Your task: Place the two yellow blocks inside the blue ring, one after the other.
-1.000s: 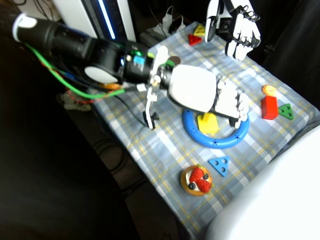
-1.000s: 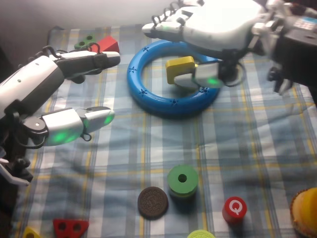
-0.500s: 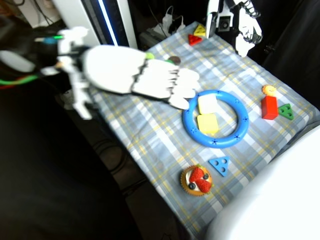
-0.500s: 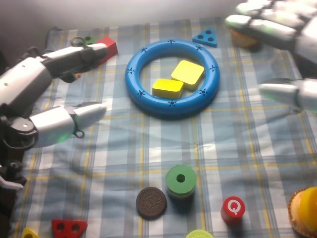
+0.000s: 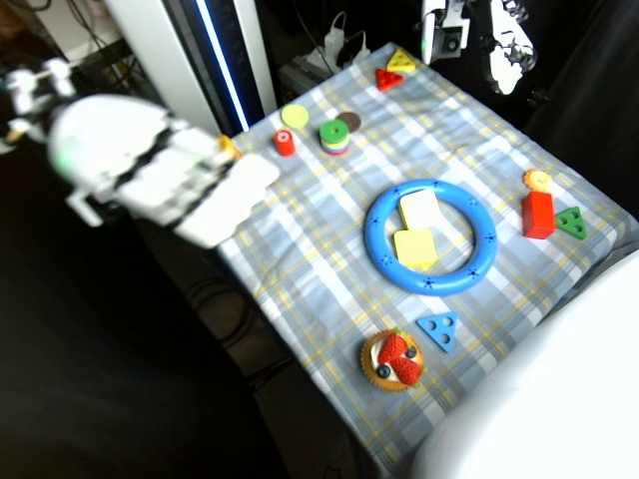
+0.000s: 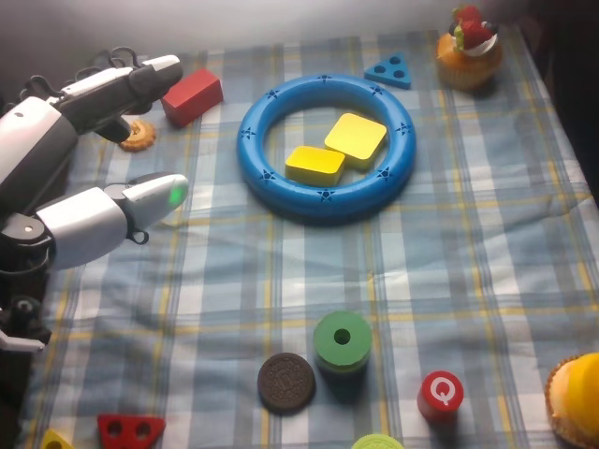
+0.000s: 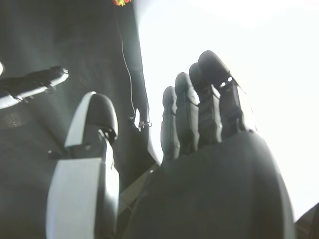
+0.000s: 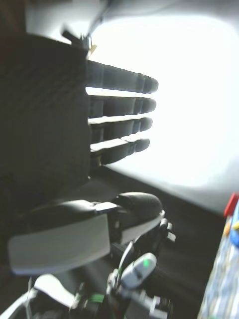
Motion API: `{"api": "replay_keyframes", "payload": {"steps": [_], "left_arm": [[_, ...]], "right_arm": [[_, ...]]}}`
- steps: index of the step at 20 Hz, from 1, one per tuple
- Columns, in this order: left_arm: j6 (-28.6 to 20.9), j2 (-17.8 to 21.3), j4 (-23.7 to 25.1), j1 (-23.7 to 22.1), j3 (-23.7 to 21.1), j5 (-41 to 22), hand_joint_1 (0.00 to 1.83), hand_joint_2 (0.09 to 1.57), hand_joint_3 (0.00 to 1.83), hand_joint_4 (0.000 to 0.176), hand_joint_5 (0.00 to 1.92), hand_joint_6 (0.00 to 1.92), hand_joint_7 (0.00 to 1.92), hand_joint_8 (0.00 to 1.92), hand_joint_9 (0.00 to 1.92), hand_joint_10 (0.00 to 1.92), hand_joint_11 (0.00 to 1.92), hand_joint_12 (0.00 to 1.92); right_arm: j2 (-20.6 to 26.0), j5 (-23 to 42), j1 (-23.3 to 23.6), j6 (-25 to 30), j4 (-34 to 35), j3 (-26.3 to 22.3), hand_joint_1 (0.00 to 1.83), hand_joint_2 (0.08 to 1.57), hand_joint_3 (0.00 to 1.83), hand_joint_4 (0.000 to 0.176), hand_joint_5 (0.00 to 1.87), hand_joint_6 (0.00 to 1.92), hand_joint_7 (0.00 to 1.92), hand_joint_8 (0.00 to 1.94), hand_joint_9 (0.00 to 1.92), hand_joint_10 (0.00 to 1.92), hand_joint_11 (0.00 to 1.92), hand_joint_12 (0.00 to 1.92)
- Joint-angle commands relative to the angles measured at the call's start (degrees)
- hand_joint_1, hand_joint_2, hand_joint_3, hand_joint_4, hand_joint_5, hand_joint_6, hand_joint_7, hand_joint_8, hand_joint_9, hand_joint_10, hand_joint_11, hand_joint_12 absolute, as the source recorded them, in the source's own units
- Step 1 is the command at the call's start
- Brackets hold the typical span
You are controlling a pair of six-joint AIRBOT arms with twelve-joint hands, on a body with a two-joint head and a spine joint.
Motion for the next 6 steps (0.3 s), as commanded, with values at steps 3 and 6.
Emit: {"api": "replay_keyframes", "payload": {"steps": [3,6], "left_arm": [[-0.76,0.48,1.46,-0.42,-0.31,-8.18,0.82,1.24,0.0,0.0,0.31,0.0,0.32,0.0,0.1,0.58,0.0,1.45],[-1.03,1.02,1.62,-0.43,-0.37,-9.28,0.77,1.24,0.0,0.0,0.27,0.0,0.33,0.0,0.09,0.57,0.0,1.47]], "right_arm": [[0.46,11.09,0.06,0.55,-0.06,-0.35,0.51,1.33,0.0,0.026,0.0,0.0,0.0,0.0,0.0,0.0,0.0,0.0],[1.3,12.4,0.08,0.54,0.07,-0.5,0.51,1.33,0.0,0.052,0.0,0.0,0.0,0.0,0.0,0.0,0.0,0.0]]}}
